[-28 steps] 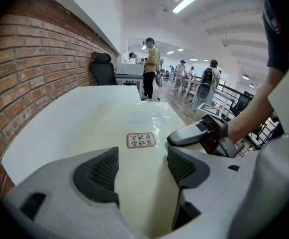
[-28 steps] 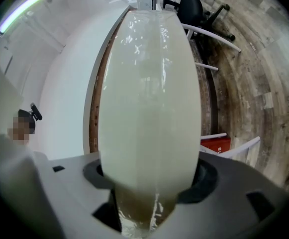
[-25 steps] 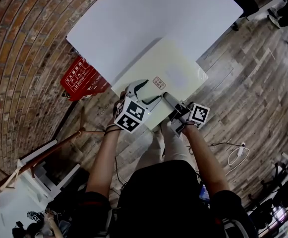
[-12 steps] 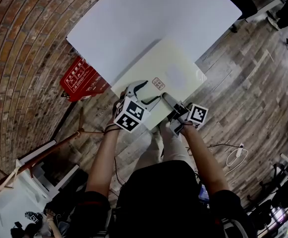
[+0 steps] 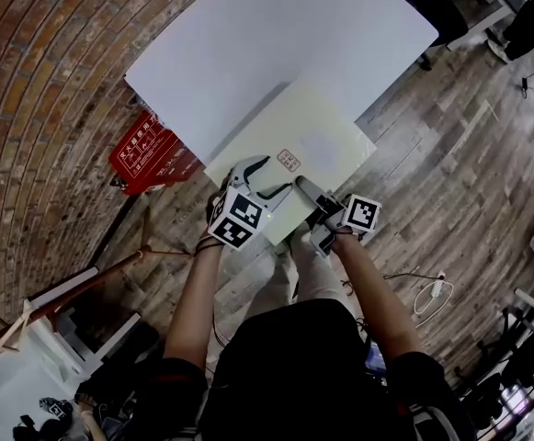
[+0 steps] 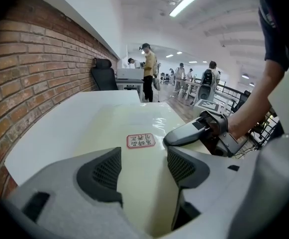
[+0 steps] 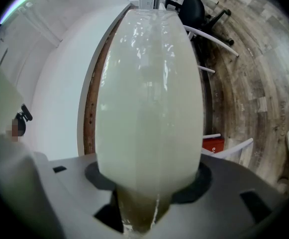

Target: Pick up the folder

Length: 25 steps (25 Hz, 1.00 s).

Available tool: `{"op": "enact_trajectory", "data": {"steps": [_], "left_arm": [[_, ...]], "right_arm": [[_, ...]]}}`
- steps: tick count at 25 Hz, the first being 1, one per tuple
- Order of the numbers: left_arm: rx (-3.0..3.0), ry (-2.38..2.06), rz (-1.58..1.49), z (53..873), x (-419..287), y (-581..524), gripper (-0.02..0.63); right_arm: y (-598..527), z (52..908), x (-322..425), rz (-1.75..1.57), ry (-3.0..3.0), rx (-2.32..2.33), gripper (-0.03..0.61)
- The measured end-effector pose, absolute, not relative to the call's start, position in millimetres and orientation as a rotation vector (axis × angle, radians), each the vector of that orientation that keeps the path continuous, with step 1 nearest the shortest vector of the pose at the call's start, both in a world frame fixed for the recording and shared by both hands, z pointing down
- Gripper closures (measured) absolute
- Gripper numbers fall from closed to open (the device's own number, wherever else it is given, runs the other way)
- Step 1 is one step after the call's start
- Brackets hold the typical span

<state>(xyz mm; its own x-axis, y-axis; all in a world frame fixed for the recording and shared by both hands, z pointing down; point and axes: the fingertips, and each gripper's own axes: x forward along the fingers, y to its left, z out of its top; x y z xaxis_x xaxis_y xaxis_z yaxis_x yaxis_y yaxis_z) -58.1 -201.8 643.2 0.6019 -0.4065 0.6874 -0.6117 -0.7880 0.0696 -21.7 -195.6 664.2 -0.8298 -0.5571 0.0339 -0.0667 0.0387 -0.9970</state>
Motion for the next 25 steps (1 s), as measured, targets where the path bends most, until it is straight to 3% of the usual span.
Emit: {"op": "enact_trajectory", "data": {"steps": [3, 6, 11, 17, 25], "left_arm": [[2.517, -0.858, 0.97, 638.4, -60.1, -200.6, 0.348], [2.519, -0.931, 0.921, 625.2, -65.7, -203.7, 0.45], [2.545, -1.028, 0.82, 591.0, -71.5, -208.6, 0.522], [2.552, -1.105, 0.788, 571.4, -78.4, -196.5, 0.571], [2.531, -1.117, 0.667, 554.5, -81.4, -174.9, 0.591]], "right_arm": [[-190.6, 660.6, -19.5, -1.858, 1.968, -0.646, 0.318], [-187.2, 654.6, -18.1, -1.851, 1.983, -0.654, 0.316], [-188.3, 638.0, -12.3, -1.809, 2.044, -0.69, 0.316], [-186.0, 619.9, -3.4, -1.744, 2.174, -0.763, 0.316], [-178.1, 589.9, 3.7, -1.665, 2.283, -0.808, 0.316]]}}
